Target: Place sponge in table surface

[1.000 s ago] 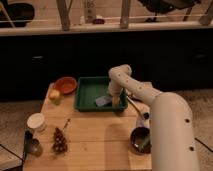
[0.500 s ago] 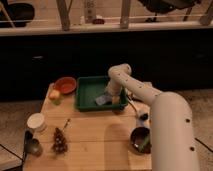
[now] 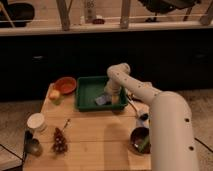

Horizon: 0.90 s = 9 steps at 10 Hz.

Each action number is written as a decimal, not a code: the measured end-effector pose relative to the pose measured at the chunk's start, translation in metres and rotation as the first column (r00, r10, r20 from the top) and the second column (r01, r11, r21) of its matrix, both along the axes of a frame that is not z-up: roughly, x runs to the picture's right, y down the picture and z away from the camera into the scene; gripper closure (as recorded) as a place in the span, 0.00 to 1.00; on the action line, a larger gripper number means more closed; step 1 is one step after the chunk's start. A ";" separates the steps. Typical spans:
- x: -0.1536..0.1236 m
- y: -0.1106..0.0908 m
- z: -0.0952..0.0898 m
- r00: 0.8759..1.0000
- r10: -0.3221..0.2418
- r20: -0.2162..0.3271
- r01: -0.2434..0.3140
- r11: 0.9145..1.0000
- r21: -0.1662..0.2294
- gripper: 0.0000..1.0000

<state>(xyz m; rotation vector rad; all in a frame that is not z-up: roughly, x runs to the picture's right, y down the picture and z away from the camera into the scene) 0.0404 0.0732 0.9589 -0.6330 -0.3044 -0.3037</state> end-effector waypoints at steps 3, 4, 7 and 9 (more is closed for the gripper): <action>-0.014 0.000 0.002 0.999 -0.035 0.012 0.035 0.999 -0.011 0.20; -0.019 -0.001 0.003 0.999 -0.045 0.017 0.045 0.999 -0.013 0.20; -0.026 0.001 0.007 0.997 -0.064 0.031 0.065 0.998 -0.019 0.40; -0.024 0.003 0.008 0.997 -0.059 0.043 0.060 0.998 -0.027 0.61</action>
